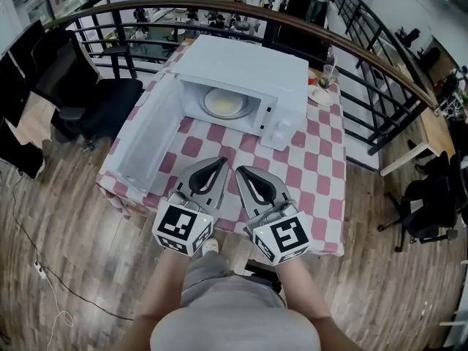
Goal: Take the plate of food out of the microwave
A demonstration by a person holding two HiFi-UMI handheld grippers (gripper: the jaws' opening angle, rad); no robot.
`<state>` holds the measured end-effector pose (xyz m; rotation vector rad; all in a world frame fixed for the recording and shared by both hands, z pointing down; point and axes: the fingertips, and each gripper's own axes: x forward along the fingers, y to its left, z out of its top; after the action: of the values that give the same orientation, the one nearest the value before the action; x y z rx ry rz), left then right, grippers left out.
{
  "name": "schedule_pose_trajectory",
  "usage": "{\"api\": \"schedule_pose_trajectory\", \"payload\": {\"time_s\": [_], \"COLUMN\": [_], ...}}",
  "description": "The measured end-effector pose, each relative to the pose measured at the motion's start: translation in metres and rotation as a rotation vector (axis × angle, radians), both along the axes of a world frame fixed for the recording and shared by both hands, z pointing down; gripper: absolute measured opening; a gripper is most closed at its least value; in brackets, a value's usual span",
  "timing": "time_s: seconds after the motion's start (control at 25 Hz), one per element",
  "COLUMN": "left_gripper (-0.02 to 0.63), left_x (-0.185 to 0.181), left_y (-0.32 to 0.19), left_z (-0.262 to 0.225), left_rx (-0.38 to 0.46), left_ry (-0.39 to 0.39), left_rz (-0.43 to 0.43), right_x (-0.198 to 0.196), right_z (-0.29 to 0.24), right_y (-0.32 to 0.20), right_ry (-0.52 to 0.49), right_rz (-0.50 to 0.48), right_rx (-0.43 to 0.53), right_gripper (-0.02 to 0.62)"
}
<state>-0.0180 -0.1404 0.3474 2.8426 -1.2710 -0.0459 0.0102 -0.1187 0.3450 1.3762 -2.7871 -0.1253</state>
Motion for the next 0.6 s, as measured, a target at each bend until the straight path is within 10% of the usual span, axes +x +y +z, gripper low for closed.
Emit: {"api": "schedule_pose_trajectory", "payload": {"time_s": [0.6], "left_gripper": [0.003], "left_x": [-0.009], "left_y": [-0.095], "left_z": [0.023], "left_rx": [-0.038], "left_ry": [-0.027], "left_rz": [0.071], "right_x": [-0.01], "right_z": [0.023], "right_y": [-0.1], "right_ry": [0.058], "right_rz": [0.13], "right_rx": [-0.057], "right_gripper": [0.026]}}
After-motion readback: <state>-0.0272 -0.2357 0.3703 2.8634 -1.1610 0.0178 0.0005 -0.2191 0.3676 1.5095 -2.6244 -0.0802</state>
